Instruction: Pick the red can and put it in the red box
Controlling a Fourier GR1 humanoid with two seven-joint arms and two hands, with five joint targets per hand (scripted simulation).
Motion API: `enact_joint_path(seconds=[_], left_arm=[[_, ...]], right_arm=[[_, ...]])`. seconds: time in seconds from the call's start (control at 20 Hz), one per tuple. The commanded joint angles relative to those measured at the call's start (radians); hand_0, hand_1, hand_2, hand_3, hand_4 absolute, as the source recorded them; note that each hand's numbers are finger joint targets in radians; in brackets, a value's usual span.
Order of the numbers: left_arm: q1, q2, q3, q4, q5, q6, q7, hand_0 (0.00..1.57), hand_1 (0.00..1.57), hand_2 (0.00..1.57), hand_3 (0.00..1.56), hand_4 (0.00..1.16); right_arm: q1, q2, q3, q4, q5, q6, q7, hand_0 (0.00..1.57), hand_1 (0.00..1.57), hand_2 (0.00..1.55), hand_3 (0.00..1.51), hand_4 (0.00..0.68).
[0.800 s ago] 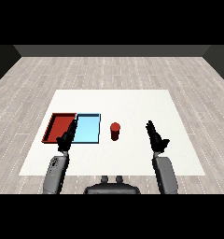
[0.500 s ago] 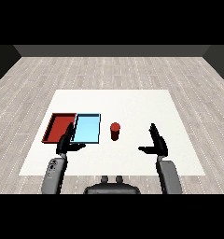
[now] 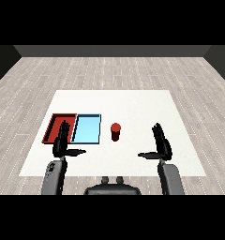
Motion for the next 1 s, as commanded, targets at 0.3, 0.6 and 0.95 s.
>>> enact_joint_path(seconds=[0.3, 0.6, 0.95], left_arm=[[-0.004, 0.063, 0.077, -0.023, 0.074, -0.08, -0.03, 0.0, 0.0, 0.0, 0.0, 0.0], [-0.008, 0.008, 0.033, -0.016, 0.021, -0.033, -0.045, 0.0, 0.0, 0.0, 0.0, 0.0], [0.026, -0.029, 0.007, 0.078, -0.029, -0.021, -0.169, 0.0, 0.0, 0.0, 0.0, 0.0]], right_arm=[[-0.013, -0.006, -0.029, 0.082, -0.006, 0.047, -0.083, 0.0, 0.0, 0.0, 0.0, 0.0], [-0.013, 0.0, -0.03, -0.005, -0.034, 0.047, 0.031, 0.0, 0.0, 0.0, 0.0, 0.0], [-0.054, 0.064, 0.004, 0.072, -0.022, 0.006, 0.017, 0.0, 0.0, 0.0, 0.0, 0.0]])
